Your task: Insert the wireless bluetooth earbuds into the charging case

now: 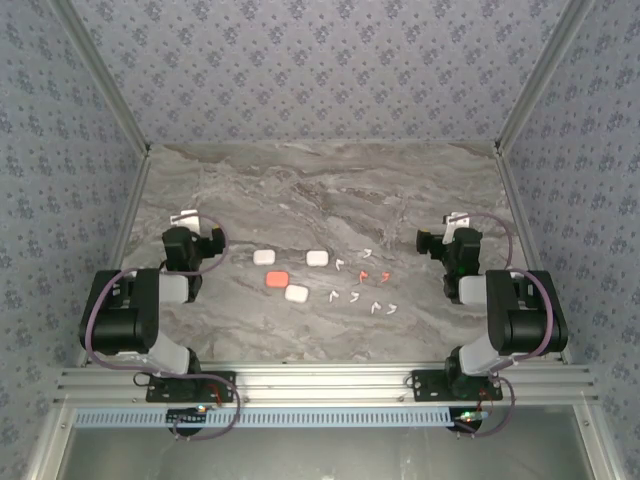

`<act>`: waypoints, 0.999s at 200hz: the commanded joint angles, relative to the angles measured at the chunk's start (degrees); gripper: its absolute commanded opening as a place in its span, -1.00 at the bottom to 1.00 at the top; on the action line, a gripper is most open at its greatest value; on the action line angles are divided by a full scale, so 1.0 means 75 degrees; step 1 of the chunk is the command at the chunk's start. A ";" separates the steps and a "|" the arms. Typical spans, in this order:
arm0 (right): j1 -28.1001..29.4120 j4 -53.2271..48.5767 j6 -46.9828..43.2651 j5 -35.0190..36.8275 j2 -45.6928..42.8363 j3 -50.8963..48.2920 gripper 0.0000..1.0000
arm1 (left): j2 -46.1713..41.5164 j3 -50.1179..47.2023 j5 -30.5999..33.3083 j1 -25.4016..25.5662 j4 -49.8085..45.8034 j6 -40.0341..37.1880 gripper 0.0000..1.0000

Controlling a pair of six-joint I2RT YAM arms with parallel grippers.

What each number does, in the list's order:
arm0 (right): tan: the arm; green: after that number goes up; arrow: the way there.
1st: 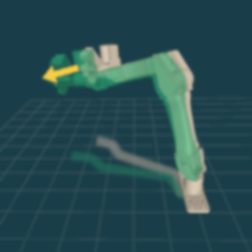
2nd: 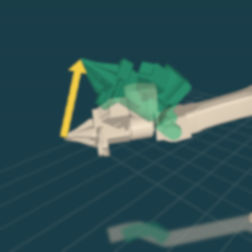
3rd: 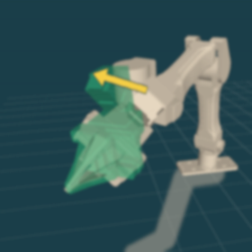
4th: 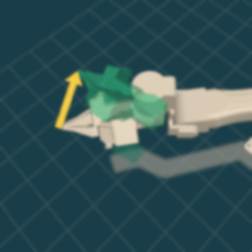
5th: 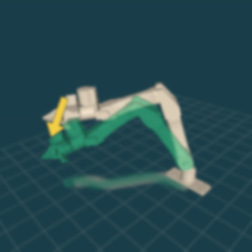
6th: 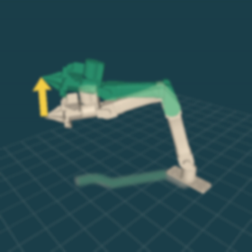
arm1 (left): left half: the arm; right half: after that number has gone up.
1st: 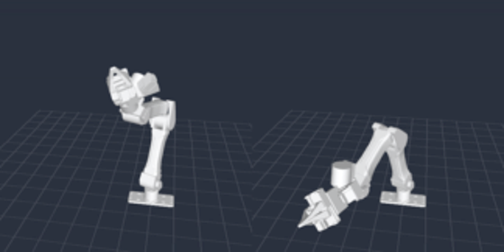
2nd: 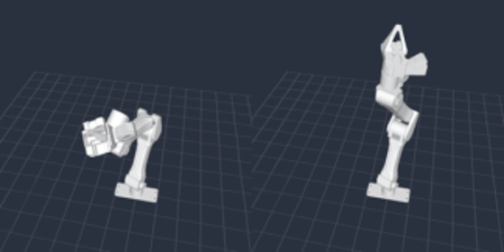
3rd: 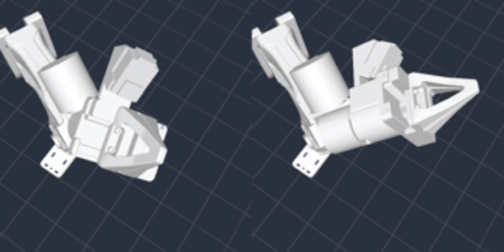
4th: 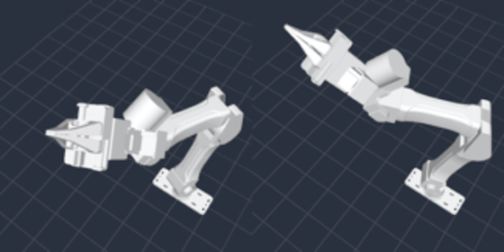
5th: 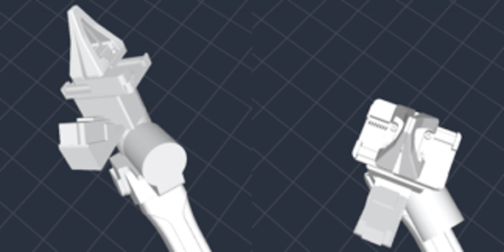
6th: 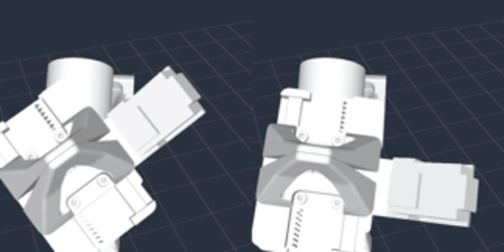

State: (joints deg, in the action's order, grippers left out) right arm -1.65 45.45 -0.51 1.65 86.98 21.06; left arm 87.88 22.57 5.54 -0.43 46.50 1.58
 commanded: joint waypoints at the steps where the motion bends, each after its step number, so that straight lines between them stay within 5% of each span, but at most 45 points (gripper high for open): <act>1: -0.0058 0.0010 -0.0096 -0.0056 0.0016 0.0197 1.00 | -0.0009 0.0111 -0.0098 -0.0044 0.0069 0.0069 0.98; 170: -0.0136 0.0014 -0.0050 -0.0266 0.0009 0.0191 1.00 | -0.0017 0.0086 -0.0068 -0.0038 0.0119 0.0080 0.99; 200: -0.0299 -0.1284 -0.0030 -0.0691 -0.0615 0.0672 1.00 | -0.1168 0.0234 0.0497 -0.0038 -0.1039 0.0281 0.99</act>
State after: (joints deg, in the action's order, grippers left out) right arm -2.92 43.44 -0.51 -0.34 86.72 21.82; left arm 86.54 22.57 6.13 -0.43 44.47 2.11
